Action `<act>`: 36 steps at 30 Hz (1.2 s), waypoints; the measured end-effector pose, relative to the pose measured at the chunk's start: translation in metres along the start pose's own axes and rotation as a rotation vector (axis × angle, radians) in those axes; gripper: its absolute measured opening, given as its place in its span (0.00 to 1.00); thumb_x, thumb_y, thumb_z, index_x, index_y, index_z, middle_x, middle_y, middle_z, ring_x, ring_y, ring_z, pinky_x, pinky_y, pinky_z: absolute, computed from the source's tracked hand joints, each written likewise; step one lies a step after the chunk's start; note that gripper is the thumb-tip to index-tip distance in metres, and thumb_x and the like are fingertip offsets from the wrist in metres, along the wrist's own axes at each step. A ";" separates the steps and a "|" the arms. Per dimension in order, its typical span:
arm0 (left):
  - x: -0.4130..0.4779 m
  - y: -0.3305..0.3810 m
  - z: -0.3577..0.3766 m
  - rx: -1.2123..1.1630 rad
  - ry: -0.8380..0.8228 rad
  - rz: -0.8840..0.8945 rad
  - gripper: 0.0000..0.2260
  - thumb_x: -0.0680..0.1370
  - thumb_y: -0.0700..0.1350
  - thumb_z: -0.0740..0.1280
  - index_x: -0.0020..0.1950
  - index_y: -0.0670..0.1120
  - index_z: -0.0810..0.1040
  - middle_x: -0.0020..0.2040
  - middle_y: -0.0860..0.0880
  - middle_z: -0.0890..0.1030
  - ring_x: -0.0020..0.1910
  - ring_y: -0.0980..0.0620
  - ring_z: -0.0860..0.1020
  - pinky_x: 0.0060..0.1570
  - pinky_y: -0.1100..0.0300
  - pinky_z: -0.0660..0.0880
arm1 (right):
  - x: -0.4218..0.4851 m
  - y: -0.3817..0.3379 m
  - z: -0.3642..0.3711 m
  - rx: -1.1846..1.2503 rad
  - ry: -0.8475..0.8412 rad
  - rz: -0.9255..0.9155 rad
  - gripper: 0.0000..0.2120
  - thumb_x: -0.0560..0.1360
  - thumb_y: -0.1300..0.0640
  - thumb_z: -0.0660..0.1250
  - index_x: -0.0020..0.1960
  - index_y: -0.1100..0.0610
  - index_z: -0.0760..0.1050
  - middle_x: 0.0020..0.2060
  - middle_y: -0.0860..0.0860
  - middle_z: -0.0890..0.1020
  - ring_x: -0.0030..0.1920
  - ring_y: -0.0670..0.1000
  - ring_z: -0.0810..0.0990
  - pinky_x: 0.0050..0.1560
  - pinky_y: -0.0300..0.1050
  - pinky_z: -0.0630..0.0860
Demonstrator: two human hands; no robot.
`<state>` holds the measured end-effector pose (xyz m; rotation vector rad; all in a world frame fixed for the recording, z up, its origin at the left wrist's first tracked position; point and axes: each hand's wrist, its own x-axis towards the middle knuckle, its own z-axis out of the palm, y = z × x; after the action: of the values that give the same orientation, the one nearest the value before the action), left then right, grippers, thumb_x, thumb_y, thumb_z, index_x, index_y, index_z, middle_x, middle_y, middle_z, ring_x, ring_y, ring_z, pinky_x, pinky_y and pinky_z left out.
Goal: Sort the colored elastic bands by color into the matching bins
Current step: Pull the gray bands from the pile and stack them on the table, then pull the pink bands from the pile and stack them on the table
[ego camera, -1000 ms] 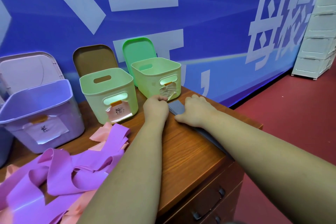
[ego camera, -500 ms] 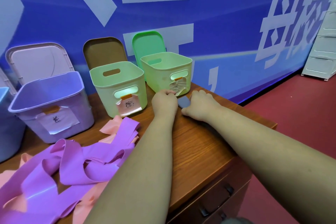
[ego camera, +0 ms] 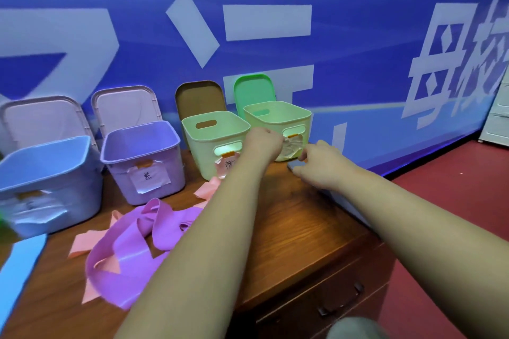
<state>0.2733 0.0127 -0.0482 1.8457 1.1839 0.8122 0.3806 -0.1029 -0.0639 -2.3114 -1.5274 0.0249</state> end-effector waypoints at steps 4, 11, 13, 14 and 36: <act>-0.026 -0.018 -0.057 0.105 -0.016 0.032 0.09 0.79 0.43 0.67 0.52 0.43 0.86 0.50 0.42 0.87 0.49 0.40 0.84 0.53 0.48 0.82 | -0.015 -0.030 0.001 0.047 -0.012 -0.070 0.11 0.77 0.50 0.69 0.52 0.55 0.85 0.50 0.54 0.82 0.55 0.58 0.81 0.56 0.47 0.76; -0.090 -0.082 -0.143 0.435 -0.136 0.046 0.08 0.79 0.42 0.67 0.52 0.45 0.86 0.51 0.44 0.87 0.44 0.49 0.84 0.46 0.58 0.80 | -0.029 -0.079 0.039 0.153 -0.093 -0.150 0.08 0.76 0.50 0.71 0.49 0.54 0.83 0.45 0.53 0.85 0.46 0.55 0.82 0.48 0.49 0.79; -0.107 -0.099 -0.155 0.551 -0.120 0.100 0.10 0.79 0.43 0.68 0.57 0.48 0.86 0.56 0.50 0.86 0.54 0.51 0.83 0.57 0.57 0.79 | -0.030 -0.087 0.056 0.157 -0.109 -0.167 0.10 0.75 0.50 0.71 0.52 0.56 0.83 0.49 0.55 0.84 0.50 0.56 0.82 0.51 0.51 0.80; -0.115 -0.107 -0.158 0.556 -0.103 0.132 0.11 0.79 0.44 0.68 0.59 0.50 0.85 0.58 0.53 0.85 0.56 0.52 0.82 0.60 0.57 0.77 | -0.030 -0.090 0.065 0.163 -0.119 -0.167 0.12 0.75 0.50 0.71 0.55 0.56 0.82 0.52 0.55 0.83 0.52 0.56 0.81 0.53 0.51 0.79; -0.130 -0.163 -0.144 0.445 0.166 0.333 0.11 0.78 0.43 0.66 0.56 0.54 0.83 0.52 0.55 0.83 0.52 0.53 0.78 0.53 0.55 0.75 | -0.046 -0.098 0.115 0.525 0.166 -0.319 0.10 0.77 0.57 0.73 0.56 0.45 0.84 0.45 0.44 0.75 0.44 0.40 0.75 0.43 0.30 0.66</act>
<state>0.0374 -0.0264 -0.1322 2.4263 1.2511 0.9551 0.2499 -0.0764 -0.1493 -1.6126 -1.5600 0.1307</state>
